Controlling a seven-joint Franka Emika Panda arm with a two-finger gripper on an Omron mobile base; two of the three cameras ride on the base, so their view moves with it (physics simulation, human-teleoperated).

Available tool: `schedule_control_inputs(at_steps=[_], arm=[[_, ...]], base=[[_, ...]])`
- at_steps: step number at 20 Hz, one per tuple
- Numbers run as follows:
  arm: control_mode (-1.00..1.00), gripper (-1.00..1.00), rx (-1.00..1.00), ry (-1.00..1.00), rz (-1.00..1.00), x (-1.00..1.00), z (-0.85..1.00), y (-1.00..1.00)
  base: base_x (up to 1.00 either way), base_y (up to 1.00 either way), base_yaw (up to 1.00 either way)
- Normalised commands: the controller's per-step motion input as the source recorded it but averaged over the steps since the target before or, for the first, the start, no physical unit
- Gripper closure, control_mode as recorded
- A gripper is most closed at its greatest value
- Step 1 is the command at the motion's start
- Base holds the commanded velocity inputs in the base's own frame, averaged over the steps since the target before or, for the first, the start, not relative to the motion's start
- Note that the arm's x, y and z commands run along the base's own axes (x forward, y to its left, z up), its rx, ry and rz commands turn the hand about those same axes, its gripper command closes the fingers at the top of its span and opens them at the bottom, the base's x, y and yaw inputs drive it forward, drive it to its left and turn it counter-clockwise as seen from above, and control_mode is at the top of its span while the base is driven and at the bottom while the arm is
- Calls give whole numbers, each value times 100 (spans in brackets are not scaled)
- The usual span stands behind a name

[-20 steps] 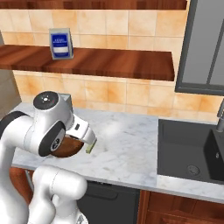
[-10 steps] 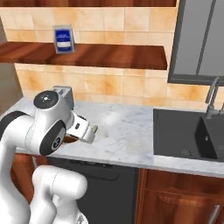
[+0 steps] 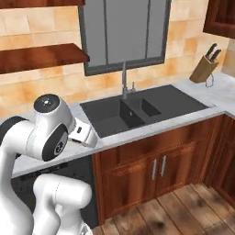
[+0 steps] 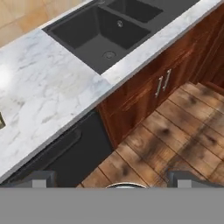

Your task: Pick the egg and butter from the fridge and place them by the bowl for mixing.

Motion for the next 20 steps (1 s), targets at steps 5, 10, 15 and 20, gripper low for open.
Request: schedule_control_inputs(at_steps=[5, 10, 15, 20], arm=[[100, -100, 0, 0, 0, 0, 0, 0], [100, -100, 0, 0, 0, 0, 0, 0], [100, -100, 0, 0, 0, 0, 0, 0], [100, -100, 0, 0, 0, 0, 0, 0]], base=[[0, 11, -97], [0, 10, -97], [0, 10, -97], [0, 9, -98]])
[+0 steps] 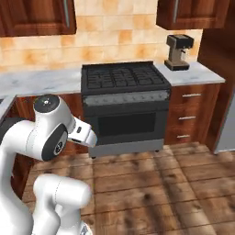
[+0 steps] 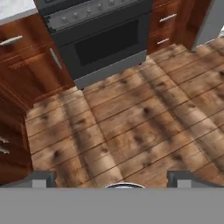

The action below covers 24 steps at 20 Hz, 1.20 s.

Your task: Pick the egg and butter from the fridge and place them by the bowl for mixing.

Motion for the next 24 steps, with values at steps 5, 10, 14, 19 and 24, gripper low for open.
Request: schedule_control_inputs(at_steps=[5, 10, 14, 19, 24], arm=[[100, -100, 0, 0, 0, 0, 0, 0], [100, -100, 0, 0, 0, 0, 0, 0], [100, -100, 0, 0, 0, 0, 0, 0], [100, -100, 0, 0, 0, 0, 0, 0], [100, -100, 0, 0, 0, 0, 0, 0]], base=[[0, 7, -100], [2, 6, -97], [54, 14, -48], [88, 15, -7], [94, 12, 0]])
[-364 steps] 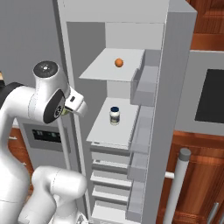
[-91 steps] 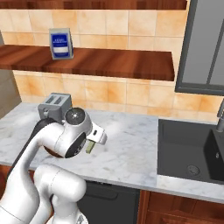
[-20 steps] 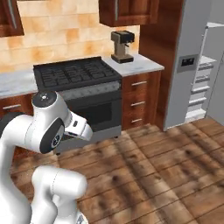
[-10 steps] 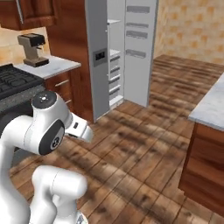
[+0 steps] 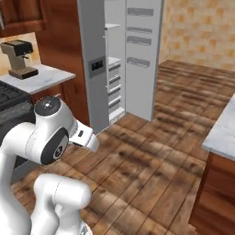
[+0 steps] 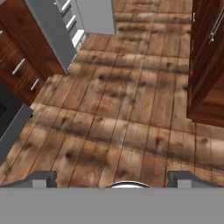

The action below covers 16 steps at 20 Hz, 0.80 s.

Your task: Pick the egg and butter from the fridge and place them by the bowl for mixing.

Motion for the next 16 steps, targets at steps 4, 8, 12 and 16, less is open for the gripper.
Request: schedule_control_inputs(at_steps=[4, 8, 12, 16], arm=[[100, -100, 0, 0, 0, 0, 0, 0], [100, -100, 0, 0, 0, 0, 0, 0], [100, -100, 0, 0, 0, 0, 0, 0], [100, -100, 0, 0, 0, 0, 0, 0]], base=[[93, 9, 0], [93, 6, 0], [94, 1, 0], [94, 0, 0]])
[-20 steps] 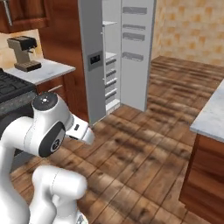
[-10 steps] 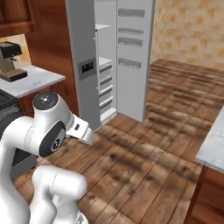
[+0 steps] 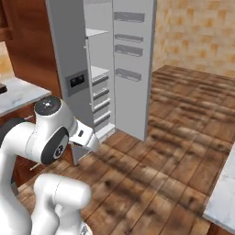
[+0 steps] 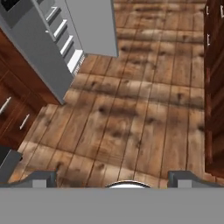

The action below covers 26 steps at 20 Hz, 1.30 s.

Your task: Pick the egg and butter from the fridge and place them by the bowl for mixing.

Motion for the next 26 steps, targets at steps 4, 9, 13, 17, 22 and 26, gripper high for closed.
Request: schedule_control_inputs(at_steps=[4, 9, 13, 17, 22, 26], arm=[[100, -100, 0, 0, 0, 0, 0, 0], [100, -100, 0, 0, 0, 0, 0, 0], [100, -100, 0, 0, 0, 0, 0, 0], [100, -100, 0, 0, 0, 0, 0, 0], [100, -100, 0, 0, 0, 0, 0, 0], [100, -100, 0, 0, 0, 0, 0, 0]], base=[[94, 0, 0], [94, 0, 0], [94, 0, 0], [94, 0, 7], [91, 0, 30], [83, 0, 40]])
